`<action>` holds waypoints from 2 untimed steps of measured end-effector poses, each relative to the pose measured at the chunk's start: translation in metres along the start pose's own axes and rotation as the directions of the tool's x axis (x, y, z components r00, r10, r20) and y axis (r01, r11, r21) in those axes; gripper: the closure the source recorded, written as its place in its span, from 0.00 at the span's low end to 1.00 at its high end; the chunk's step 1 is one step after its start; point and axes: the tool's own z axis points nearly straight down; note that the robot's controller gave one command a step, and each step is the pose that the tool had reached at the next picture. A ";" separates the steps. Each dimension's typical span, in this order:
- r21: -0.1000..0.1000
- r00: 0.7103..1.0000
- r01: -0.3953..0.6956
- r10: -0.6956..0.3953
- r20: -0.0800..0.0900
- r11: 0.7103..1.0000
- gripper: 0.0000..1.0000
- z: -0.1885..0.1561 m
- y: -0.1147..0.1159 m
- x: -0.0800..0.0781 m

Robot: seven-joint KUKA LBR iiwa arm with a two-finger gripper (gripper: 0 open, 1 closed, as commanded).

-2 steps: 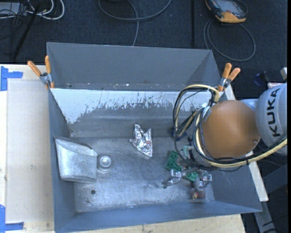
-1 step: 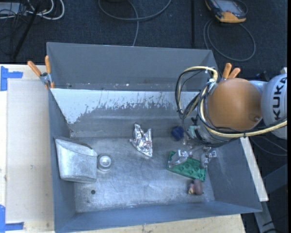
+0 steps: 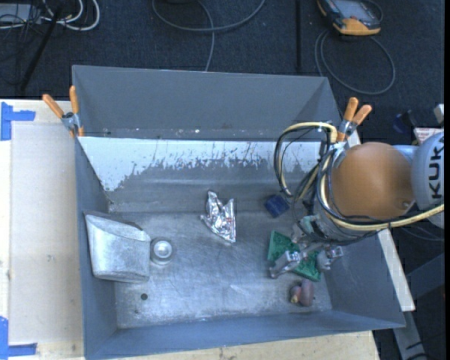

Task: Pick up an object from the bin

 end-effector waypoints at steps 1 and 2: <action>0.002 1.000 -0.007 0.007 -0.013 1.000 1.00 -0.004 -0.002 0.007; 0.001 0.915 0.403 -0.403 -0.002 0.915 1.00 -0.210 0.009 -0.024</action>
Offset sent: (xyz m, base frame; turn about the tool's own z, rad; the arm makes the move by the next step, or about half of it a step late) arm 0.0000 0.0000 0.0000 0.0000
